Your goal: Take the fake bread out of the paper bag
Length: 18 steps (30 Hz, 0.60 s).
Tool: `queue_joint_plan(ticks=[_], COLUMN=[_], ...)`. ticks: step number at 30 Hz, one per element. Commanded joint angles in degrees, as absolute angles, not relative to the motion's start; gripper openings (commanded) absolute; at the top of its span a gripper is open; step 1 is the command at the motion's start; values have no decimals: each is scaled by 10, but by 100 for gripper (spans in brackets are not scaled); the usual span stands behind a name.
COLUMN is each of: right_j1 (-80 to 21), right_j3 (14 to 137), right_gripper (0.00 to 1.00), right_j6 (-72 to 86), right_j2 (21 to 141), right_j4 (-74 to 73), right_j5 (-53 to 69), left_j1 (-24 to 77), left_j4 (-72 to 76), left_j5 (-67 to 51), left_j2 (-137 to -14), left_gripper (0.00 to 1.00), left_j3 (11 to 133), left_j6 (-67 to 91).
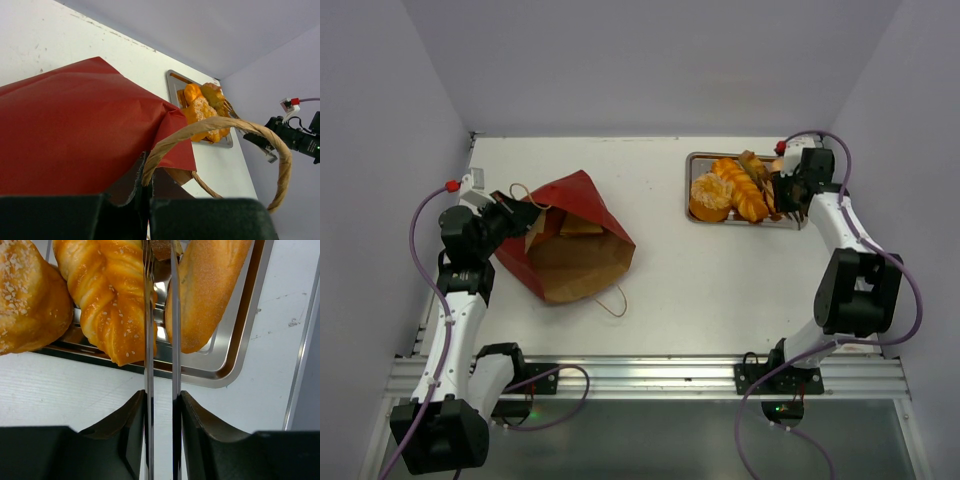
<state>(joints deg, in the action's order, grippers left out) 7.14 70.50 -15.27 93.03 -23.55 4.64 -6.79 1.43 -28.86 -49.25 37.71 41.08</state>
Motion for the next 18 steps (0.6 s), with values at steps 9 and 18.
queue_joint_plan(ticks=[9, 18], right_j1=[73, 73], right_j3=[671, 669], right_gripper=[45, 46], right_j6=[-173, -171], right_j2=[855, 823], right_j4=[-219, -227], right_j5=[74, 91], left_j1=[-71, -71], left_j4=[4, 1], left_j5=[-296, -297], left_j2=[-486, -483], left_gripper=[0, 0], left_j3=[387, 391], left_j6=[400, 399])
